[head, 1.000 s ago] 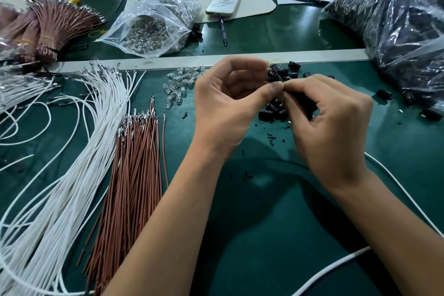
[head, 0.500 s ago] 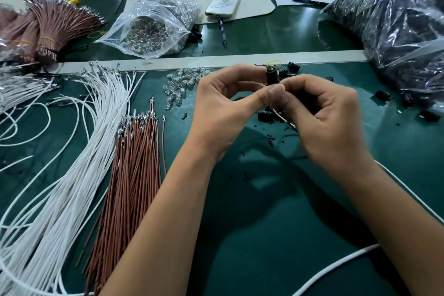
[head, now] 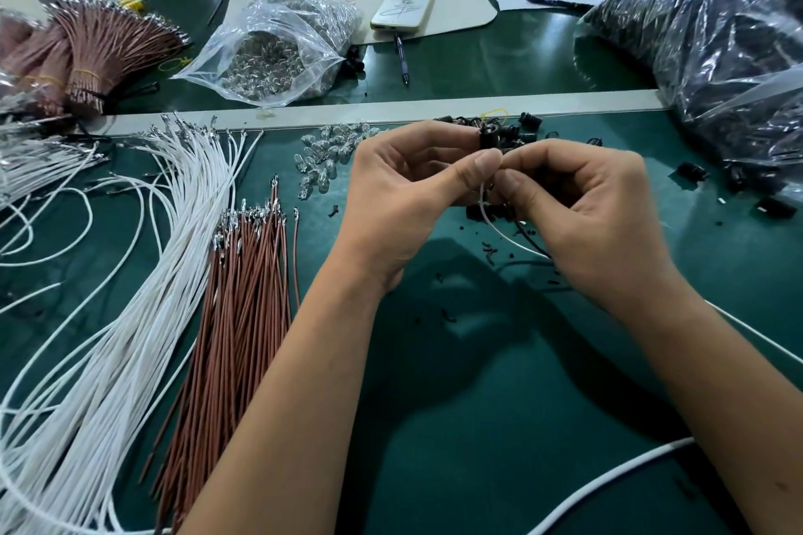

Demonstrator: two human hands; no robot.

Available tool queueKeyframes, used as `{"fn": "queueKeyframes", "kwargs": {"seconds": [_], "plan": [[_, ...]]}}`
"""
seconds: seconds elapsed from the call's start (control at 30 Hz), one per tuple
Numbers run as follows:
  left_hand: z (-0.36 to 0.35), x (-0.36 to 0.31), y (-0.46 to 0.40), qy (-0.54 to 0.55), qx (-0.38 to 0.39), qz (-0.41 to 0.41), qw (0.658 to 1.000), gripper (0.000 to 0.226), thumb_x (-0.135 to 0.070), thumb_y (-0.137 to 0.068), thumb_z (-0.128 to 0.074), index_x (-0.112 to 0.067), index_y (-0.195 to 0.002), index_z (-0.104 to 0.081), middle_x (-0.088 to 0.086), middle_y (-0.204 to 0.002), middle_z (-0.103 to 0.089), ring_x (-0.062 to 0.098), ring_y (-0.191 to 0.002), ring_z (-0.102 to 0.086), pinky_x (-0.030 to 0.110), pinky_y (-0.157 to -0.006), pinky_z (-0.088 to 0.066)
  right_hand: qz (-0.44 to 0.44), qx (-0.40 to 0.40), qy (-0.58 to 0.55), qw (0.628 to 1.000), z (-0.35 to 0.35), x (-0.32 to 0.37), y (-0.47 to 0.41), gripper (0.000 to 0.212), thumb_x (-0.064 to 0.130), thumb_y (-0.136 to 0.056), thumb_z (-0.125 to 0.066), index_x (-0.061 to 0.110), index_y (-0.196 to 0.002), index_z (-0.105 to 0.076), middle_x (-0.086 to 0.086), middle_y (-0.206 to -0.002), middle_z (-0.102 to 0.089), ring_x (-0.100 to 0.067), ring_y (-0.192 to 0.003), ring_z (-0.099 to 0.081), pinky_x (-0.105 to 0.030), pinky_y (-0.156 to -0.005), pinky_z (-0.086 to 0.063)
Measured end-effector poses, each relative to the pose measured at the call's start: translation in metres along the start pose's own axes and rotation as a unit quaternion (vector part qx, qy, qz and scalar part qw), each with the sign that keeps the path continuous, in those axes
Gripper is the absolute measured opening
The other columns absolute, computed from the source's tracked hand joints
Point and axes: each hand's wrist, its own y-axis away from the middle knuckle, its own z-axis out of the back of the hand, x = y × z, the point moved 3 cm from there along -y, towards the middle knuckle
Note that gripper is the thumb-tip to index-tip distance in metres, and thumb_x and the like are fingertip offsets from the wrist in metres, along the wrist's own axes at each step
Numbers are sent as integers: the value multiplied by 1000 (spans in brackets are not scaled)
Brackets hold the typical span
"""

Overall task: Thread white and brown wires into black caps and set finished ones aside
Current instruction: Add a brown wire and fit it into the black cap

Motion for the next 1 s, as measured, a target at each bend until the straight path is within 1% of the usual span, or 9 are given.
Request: {"fn": "queueKeyframes", "kwargs": {"seconds": [0.07, 0.17, 0.23, 0.33, 0.5, 0.67, 0.8, 0.9, 1.0], "plan": [[1, 0, 0, 2, -4, 1, 1000, 16, 2, -78, -80, -12, -84, -75, 8, -78, -75, 18, -68, -69, 27, -64, -57, 10, 1, 28, 1000, 0, 0, 0, 12, 6, -97, -70, 16, -96, -76, -3, -83, -77, -19, -74, -74, -26, -71, -60], [2, 2, -1, 0, -7, 0, 1000, 16, 3, -77, -80, -9, -85, -73, 8, -76, -73, 18, -65, -67, 26, -63, -56, 45, -3, 98, 994, 0, 3, 0, 7, 8, -98, -69, 10, -98, -76, 3, -84, -76, -11, -76, -72, -24, -71, -57], [2, 2, -1, -4, -7, -2, 1000, 16, 2, -76, -81, -9, -85, -73, 7, -76, -73, 17, -66, -66, 26, -64, -56, 68, -9, 137, 988, 0, 5, 0, 7, 9, -99, -69, 7, -99, -77, 1, -86, -75, -10, -76, -70, -23, -71, -55], [1, 2, -1, -5, -2, -10, 1000, 17, 3, -75, -80, -9, -85, -72, 1, -76, -75, 11, -69, -69, 21, -65, -53, 93, -15, 172, 981, -1, 8, 1, 8, 9, -99, -69, 5, -99, -76, -2, -85, -74, -12, -77, -68, -26, -71, -53], [1, 4, -2, 9, -4, -21, 1000, 22, 8, -75, -79, -5, -92, -73, 6, -83, -76, 17, -78, -70, 29, -77, -58, 118, -26, 198, 973, 0, 10, 1, 7, 5, -98, -68, 3, -97, -75, -3, -83, -72, -14, -75, -66, -25, -70, -50], [0, 1, -2, 22, 19, -44, 999, 25, 9, -72, -79, -9, -88, -75, 2, -80, -75, 13, -75, -68, 25, -74, -55, 138, -42, 205, 968, 0, 12, 2, 5, 2, -97, -70, 3, -94, -74, 0, -81, -69, -8, -75, -62, -15, -72, -44], [-2, -2, -1, 22, 38, -67, 997, 27, 14, -73, -77, -7, -89, -73, -1, -81, -75, 10, -78, -69, 23, -75, -54, 152, -55, 206, 965, 1, 13, 3, 4, 1, -96, -72, 3, -94, -75, 0, -82, -69, -6, -76, -63, -15, -73, -43], [-2, -3, 0, 23, 44, -76, 996, 28, 16, -72, -76, -7, -87, -73, 0, -83, -75, 11, -79, -69, 23, -77, -54, 157, -56, 196, 966, 1, 13, 3, 4, 0, -95, -72, 3, -94, -75, -1, -82, -71, -8, -76, -65, -16, -72, -46], [-3, -3, 0, 27, 46, -78, 996, 29, 15, -70, -77, -9, -86, -74, 0, -82, -75, 12, -79, -68, 25, -76, -55, 160, -57, 197, 966, 2, 13, 2, 5, -2, -94, -73, 2, -94, -75, -2, -81, -71, -4, -76, -65, -14, -73, -45]]}}
